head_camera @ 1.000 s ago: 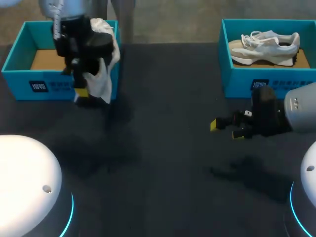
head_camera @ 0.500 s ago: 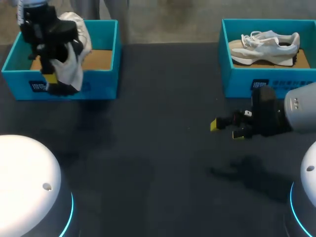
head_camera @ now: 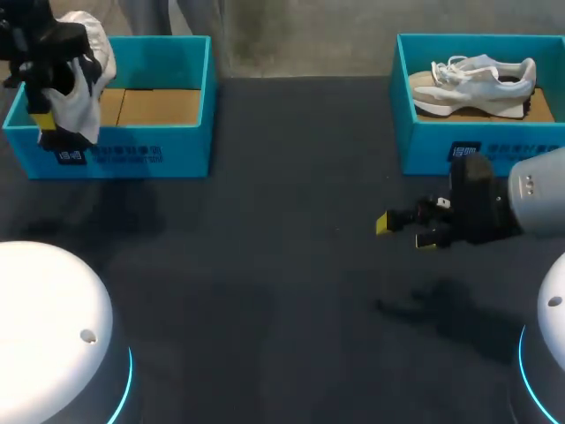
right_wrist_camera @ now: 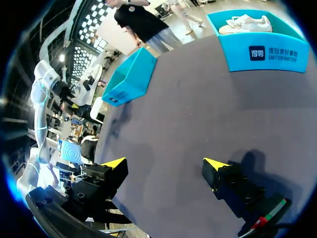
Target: Take the shoe out of the shoebox, open the shoe tongue, remove and reinsert the insole, then place the shoe into the shoebox
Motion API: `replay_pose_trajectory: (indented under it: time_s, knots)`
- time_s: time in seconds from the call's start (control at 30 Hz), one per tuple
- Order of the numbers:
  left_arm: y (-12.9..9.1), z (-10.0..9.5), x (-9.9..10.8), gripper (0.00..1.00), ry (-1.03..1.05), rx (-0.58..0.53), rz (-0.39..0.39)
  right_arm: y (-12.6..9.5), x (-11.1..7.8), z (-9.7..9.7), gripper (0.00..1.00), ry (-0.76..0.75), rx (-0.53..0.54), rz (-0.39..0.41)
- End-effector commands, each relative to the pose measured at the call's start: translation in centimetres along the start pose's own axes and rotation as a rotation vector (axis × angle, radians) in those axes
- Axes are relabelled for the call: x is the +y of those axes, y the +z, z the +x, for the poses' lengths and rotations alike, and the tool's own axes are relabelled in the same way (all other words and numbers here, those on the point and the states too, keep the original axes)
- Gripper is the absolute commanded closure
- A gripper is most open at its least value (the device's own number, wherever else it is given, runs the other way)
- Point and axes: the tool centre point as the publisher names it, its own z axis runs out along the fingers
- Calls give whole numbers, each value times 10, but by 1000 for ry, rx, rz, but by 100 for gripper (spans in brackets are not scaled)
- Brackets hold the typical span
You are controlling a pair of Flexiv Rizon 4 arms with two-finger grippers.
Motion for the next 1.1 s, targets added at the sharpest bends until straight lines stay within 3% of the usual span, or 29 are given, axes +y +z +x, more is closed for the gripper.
replay_pose_trajectory:
  time_s: [0.03,0.6,1.1]
  knots:
    - [-1,-16,11,100,-3,19,7,2,-1,2,0,2,-5,-4]
    - [-16,-62,73,100,-13,15,16,2,-1,2,0,2,-5,-4]
    - [-21,-105,108,100,-21,-8,-4,2,-1,2,0,2,-5,-4]
